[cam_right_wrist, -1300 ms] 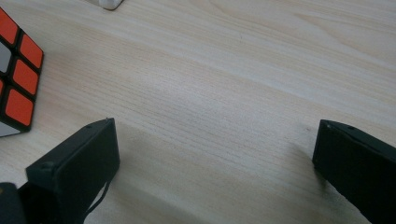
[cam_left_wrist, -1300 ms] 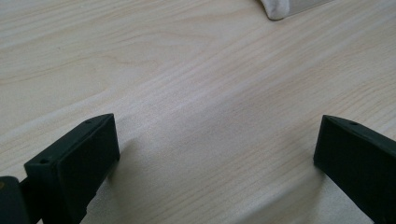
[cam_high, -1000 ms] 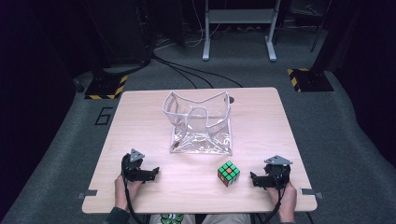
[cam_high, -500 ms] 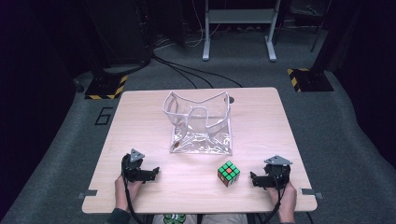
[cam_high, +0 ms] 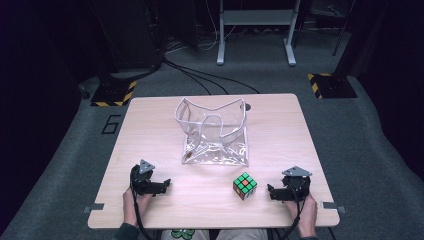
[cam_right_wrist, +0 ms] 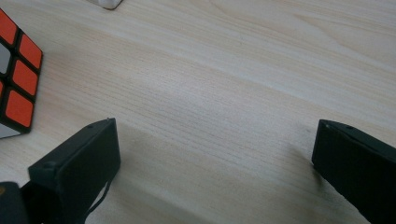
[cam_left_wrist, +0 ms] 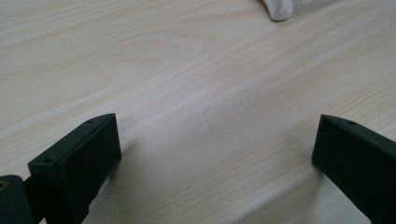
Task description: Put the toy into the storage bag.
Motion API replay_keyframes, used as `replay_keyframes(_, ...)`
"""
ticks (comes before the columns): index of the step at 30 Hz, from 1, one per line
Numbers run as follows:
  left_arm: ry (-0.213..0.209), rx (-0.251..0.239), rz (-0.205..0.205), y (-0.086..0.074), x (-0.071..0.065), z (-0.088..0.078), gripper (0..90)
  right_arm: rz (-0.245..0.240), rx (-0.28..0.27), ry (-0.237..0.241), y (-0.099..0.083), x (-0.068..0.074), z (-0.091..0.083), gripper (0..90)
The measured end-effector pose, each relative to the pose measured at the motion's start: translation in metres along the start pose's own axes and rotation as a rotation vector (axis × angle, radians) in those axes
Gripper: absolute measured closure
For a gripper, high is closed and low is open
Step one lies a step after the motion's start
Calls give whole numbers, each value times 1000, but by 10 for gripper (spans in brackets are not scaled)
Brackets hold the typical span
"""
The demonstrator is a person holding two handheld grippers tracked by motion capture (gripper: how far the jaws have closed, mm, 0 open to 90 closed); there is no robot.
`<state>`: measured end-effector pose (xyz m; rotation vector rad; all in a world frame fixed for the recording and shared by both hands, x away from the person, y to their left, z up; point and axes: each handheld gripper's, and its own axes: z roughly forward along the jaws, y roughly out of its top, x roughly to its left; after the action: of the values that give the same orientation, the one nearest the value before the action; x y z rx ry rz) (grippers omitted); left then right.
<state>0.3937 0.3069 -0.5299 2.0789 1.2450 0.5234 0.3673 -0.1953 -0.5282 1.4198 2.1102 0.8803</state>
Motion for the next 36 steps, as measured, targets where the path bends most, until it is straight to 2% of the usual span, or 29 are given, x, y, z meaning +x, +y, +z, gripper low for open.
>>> replay_keyframes(4, -2, 1, -2, 0, 0, 0, 12, 59, -35, 78, 1, -3, -4, 10)
replay_keyframes(5, 2, -3, -3, 0, 0, 0, 12, 57, -34, 88, 2, -1, -5, 10)
replay_keyframes(10, 1, 0, 1, 0, 0, 0, 12, 21, -44, 95, 11, 10, -17, 13)
replay_keyframes(16, 2, 0, 1, 0, 0, 0, 12, -26, -72, 131, 24, 26, -30, 20)
replay_keyframes(21, 2, -3, 0, 0, 0, 0, 12, -63, -80, 151, 30, 39, -31, 22)
replay_keyframes(31, 2, -3, 1, 0, 0, 0, 12, -82, -98, 186, 39, 52, -37, 23)
replay_keyframes(36, 2, -3, 1, 0, 0, 0, 12, -108, -92, 212, 42, 64, -34, 22)
